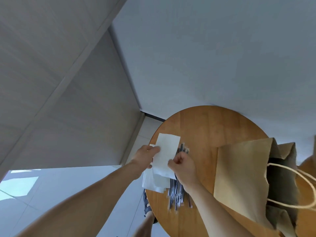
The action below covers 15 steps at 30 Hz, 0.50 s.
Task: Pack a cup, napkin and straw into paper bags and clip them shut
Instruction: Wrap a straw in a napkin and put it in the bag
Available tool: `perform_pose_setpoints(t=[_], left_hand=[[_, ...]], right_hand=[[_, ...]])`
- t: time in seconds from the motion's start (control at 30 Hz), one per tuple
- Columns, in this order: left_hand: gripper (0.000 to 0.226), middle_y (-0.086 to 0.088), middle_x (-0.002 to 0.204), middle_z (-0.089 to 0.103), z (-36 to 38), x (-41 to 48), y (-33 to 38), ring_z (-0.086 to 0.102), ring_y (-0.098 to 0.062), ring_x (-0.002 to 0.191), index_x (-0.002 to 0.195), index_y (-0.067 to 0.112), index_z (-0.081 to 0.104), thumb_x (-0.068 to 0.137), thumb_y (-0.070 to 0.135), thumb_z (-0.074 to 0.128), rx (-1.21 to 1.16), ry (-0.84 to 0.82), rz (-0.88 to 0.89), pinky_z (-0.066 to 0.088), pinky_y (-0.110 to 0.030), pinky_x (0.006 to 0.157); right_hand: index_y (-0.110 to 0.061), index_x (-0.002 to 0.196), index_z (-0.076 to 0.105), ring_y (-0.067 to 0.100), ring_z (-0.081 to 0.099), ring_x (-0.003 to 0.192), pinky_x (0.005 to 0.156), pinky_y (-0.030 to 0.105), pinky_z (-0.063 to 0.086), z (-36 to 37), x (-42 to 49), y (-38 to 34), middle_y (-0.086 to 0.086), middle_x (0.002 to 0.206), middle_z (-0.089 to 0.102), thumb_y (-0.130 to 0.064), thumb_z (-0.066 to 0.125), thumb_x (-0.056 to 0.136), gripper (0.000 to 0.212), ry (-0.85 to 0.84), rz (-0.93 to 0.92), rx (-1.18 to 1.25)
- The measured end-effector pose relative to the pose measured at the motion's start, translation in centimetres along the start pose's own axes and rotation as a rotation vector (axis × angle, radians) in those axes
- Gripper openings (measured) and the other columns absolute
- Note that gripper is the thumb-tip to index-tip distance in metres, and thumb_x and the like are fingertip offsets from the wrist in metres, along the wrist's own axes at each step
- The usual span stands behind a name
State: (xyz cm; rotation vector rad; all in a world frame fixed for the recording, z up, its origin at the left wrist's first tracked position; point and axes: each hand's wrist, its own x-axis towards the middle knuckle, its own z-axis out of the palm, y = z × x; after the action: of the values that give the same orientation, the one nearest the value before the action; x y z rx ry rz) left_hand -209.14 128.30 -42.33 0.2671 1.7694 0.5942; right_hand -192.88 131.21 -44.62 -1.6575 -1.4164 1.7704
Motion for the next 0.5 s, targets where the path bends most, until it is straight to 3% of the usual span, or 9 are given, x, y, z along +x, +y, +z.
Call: perform_pose_setpoints(t=[0.07,0.13,0.23,0.3,0.4,0.5], left_hand=[[0.038,-0.009,0.113,0.071,0.4,-0.6,0.6,0.068,-0.029,0.103,0.120,0.013,0.062,0.091,0.037,0.066,-0.202,-0.133,-0.076,0.057,-0.044,0.090],[0.037,-0.011,0.115,0.070,0.9,-0.9,0.7,0.067,-0.031,0.106,0.120,0.011,0.062,0.089,0.028,0.070,-0.261,-0.223,-0.068,0.056,-0.047,0.092],[0.032,-0.014,0.116,0.070,1.4,-1.1,0.5,0.067,-0.033,0.106,0.119,0.005,0.064,0.090,0.018,0.069,-0.225,-0.188,-0.006,0.054,-0.050,0.096],[0.025,-0.014,0.114,0.070,1.5,-1.1,0.1,0.067,-0.033,0.104,0.115,0.004,0.066,0.093,0.017,0.066,-0.191,-0.110,0.007,0.054,-0.049,0.096],[0.021,-0.013,0.112,0.070,1.1,-0.8,-0.7,0.067,-0.033,0.103,0.111,0.004,0.067,0.094,0.016,0.064,-0.129,-0.025,0.026,0.053,-0.049,0.097],[0.017,-0.009,0.111,0.070,0.6,-0.8,-1.4,0.067,-0.028,0.100,0.111,0.008,0.066,0.096,0.015,0.062,-0.077,-0.001,0.043,0.054,-0.045,0.095]], right_hand=[[-0.027,0.059,0.050,0.006,0.042,0.052,0.049,0.018,0.036,-1.2,-0.6,-0.3,-0.009,0.056,0.046,-0.004,0.068,0.076,0.034,-0.064,-0.018,0.066],[-0.027,0.061,0.055,0.009,0.048,0.056,0.052,0.020,0.041,-2.5,-0.9,0.0,-0.004,0.060,0.053,-0.006,0.072,0.080,0.034,-0.084,-0.012,0.142],[-0.010,0.075,0.060,0.016,0.055,0.057,0.052,0.023,0.043,-3.9,-1.1,1.8,0.016,0.068,0.062,-0.022,0.072,0.089,0.022,-0.002,0.039,0.198],[-0.008,0.086,0.062,0.011,0.061,0.063,0.053,0.017,0.040,-4.3,-0.5,4.3,0.013,0.075,0.066,-0.031,0.064,0.094,0.025,0.123,0.086,-0.109],[-0.024,0.097,0.056,0.005,0.060,0.070,0.054,0.020,0.040,-4.1,-0.2,7.5,-0.012,0.081,0.061,-0.024,0.063,0.091,0.009,0.135,0.194,-0.692],[-0.025,0.086,0.047,0.007,0.057,0.061,0.050,0.023,0.043,-3.5,-0.3,9.7,-0.010,0.074,0.058,-0.018,0.062,0.081,0.017,0.100,0.290,-0.843]])
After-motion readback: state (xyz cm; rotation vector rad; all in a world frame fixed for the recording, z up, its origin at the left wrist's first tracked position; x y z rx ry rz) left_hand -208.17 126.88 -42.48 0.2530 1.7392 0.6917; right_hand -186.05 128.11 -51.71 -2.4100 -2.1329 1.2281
